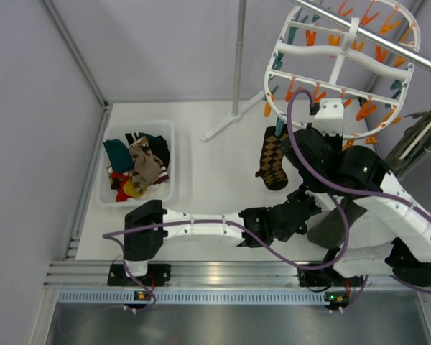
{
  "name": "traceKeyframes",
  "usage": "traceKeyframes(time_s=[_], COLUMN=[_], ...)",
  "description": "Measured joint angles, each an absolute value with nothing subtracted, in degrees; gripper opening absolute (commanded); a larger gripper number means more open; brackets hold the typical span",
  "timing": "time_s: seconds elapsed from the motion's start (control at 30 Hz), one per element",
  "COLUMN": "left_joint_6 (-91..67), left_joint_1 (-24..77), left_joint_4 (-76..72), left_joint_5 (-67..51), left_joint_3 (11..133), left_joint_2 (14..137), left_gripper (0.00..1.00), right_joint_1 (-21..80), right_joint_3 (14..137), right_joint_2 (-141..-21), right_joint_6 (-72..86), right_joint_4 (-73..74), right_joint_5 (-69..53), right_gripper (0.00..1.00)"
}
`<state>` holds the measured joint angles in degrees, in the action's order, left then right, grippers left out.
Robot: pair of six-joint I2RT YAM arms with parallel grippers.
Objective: Remove the socks clipped to the hanger
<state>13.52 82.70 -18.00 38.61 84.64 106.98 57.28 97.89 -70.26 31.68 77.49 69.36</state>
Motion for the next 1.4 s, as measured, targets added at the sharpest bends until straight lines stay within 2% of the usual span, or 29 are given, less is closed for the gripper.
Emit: traceKeyframes(time_s=[0.03,0.07,0.27,0.37,0.4,0.47,0.53,0.6,0.8,0.83,1.07,1.23,1.4], left_joint_6=[13.41,13.32,11.0,8.43,7.66,5.54,2.74,0.19,-10.11,-11.81,-18.61,-19.55,-20.38], left_joint_1=[82.72,82.72,82.56,81.93,81.6,80.2,78.04,75.81,68.23,66.43,49.93,39.51,22.11], left_joint_4=[-18.0,-18.02,-18.04,-17.87,-17.85,-17.52,-16.34,-13.93,-2.13,0.12,15.86,25.69,31.92], left_joint_5=[38.59,38.52,38.35,38.3,38.3,38.44,38.61,39.42,45.32,45.71,47.44,45.84,32.38], left_joint_3=[84.42,84.07,79.44,74.72,73.28,69.21,64.64,61.36,58.35,58.35,58.59,64.62,75.26], left_joint_2=[106.98,106.98,105.95,104.01,103.26,100.73,96.71,91.98,75.09,72.75,62.26,61.08,65.45], left_gripper=[0.0,0.0,0.0,0.0,0.0,0.0,0.0,0.0,0.0,0.0,0.0,0.0,0.0], right_joint_1=[57.28,57.28,57.28,57.28,57.28,57.28,57.28,57.28,57.28,57.28,57.28,57.28,57.28], right_joint_3=[97.89,97.89,97.89,97.86,97.84,96.99,95.66,94.19,90.78,90.39,88.09,86.26,81.12], right_joint_2=[-70.26,-70.26,-70.26,-70.24,-70.17,-69.56,-68.53,-67.18,-62.61,-61.78,-55.66,-51.13,-45.41], right_joint_6=[31.66,31.64,31.55,31.11,30.96,30.04,28.56,26.87,23.05,22.72,19.64,17.23,15.0], right_joint_4=[77.49,77.49,77.49,77.47,77.47,77.08,75.94,74.39,67.85,66.76,60.45,57.8,54.81], right_joint_5=[69.45,69.49,69.6,69.54,69.49,69.06,68.07,66.13,58.19,56.64,43.66,30.85,16.78], right_gripper=[0.15,0.13,0.14,0.2,0.23,0.38,0.58,0.64,0.91,0.99,1.0,0.99,0.99])
